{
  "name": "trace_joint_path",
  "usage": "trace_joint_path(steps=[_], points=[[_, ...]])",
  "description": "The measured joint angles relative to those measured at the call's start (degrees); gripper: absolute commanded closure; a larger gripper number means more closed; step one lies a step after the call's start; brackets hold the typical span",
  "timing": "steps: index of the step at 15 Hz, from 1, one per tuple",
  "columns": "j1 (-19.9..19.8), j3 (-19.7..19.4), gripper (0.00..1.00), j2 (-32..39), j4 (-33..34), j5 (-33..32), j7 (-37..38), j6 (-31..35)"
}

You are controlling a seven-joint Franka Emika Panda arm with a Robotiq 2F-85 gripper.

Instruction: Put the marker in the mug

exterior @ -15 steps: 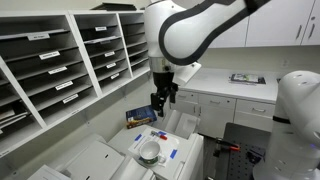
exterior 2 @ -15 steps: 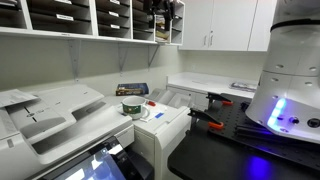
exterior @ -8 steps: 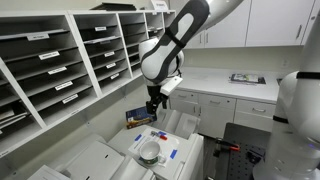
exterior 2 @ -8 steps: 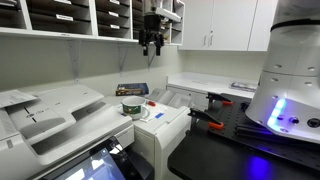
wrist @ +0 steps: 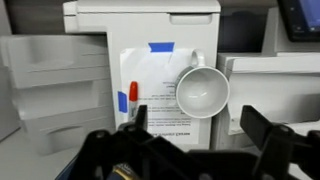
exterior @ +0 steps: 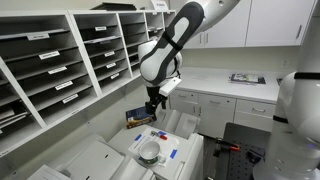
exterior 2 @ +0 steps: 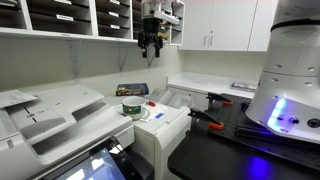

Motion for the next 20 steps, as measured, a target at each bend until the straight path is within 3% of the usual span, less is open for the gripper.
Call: trace_joint_path(steps=[3,7,14,18,20], points=[[-1.97,-1.46,0.0,5.43,1.54,0.03,0.22,6.47],[-5.24,-2.62,0.0,18.34,7.63,0.55,-0.01,13.66],[-7.01,-2.51,0.0,38.72,21.59,1.05,0.15,13.31],[-7.72,-2.33,0.0,44.9,28.42,1.05,0.15,13.33],[-7.74,-2.08,0.05,47.01,31.61,1.05,0.15,13.31]])
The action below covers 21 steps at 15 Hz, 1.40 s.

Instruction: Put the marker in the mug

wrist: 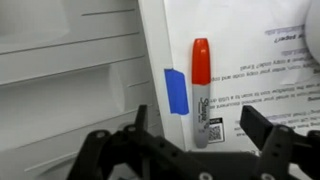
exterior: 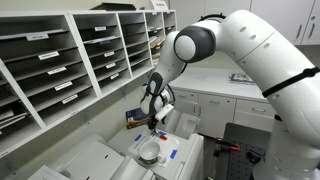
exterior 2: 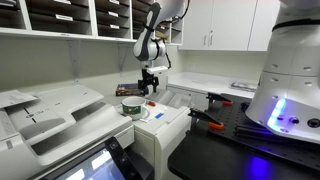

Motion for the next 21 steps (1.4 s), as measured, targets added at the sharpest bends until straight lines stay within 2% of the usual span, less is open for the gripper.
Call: trace_joint_path(steps=[1,4,6,8,9,10,14,19,21], points=[[0.01,0.18,0.05,0.97,1.49,0.0,0.0,-0.1],[0.11,0.89,0.13,3.88,5.39,0.0,0.0,-1.1],[0.34,1.14,0.35,5.74,7.44,0.0,0.01,-1.89],[0.5,1.21,0.45,7.39,9.27,0.0,0.05,-2.77],[0.5,1.21,0.59,8.12,10.12,0.0,0.07,-3.17],[0.49,1.18,0.68,8.78,10.96,0.0,0.09,-3.45],[0.33,1.07,0.97,10.4,13.46,0.0,0.1,-4.34],[0.32,1.06,0.94,10.74,14.16,-0.16,-0.13,-5.02],[-0.18,1.91,0.94,10.34,14.11,-0.19,-2.7,-4.96]])
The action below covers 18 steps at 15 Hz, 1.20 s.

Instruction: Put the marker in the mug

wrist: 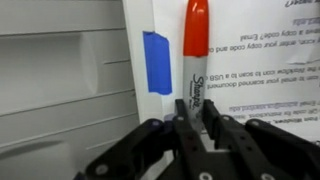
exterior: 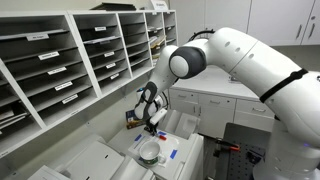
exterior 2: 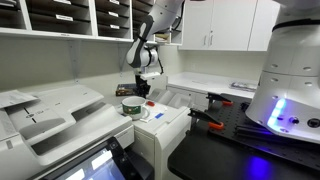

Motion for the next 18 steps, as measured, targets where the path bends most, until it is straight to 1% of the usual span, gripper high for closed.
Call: trace_joint_path(steps=[3,5,7,8,10,11,13,14,17,18], points=[[-1.79,2.24,0.94,-3.78,-2.48,-1.1,-8.57,1.92],[-2.99,3.25,0.94,-8.7,-7.17,-2.53,-14.35,3.15],[-4.01,4.04,0.94,-14.55,-13.45,-4.63,-19.41,4.0],[-4.22,4.22,0.77,-17.47,-16.75,-5.86,-21.61,4.1],[-4.33,4.56,0.77,-22.7,-22.61,-7.74,-24.91,4.1],[-4.34,4.7,0.77,-24.09,-24.14,-7.98,-25.58,4.1],[-4.35,4.78,0.77,-24.71,-25.0,-8.2,-25.76,4.1],[-4.38,4.78,0.94,-24.63,-25.0,-8.22,-25.79,4.1],[-4.59,5.05,0.94,-24.46,-25.0,-8.15,-25.98,4.11],[-5.22,6.11,0.94,-24.36,-25.13,-7.76,-27.85,5.37]])
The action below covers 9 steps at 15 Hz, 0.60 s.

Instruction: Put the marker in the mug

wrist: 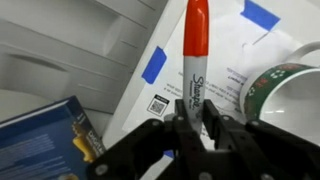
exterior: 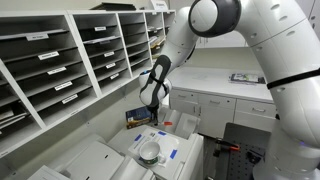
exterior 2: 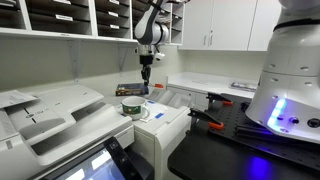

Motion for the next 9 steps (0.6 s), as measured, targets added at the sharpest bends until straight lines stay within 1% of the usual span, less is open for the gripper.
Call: trace_joint_path(steps=[2,4,6,9], points=[[-2.06,3.12,0.94,0.15,-1.1,0.44,-4.41,5.52],[-5.39,7.71,0.94,0.17,-3.03,1.73,-9.41,10.74],[-10.82,14.7,0.94,0.23,-5.13,4.82,-16.58,12.98],[-20.57,26.46,0.94,0.73,-8.08,10.7,-28.79,12.96]])
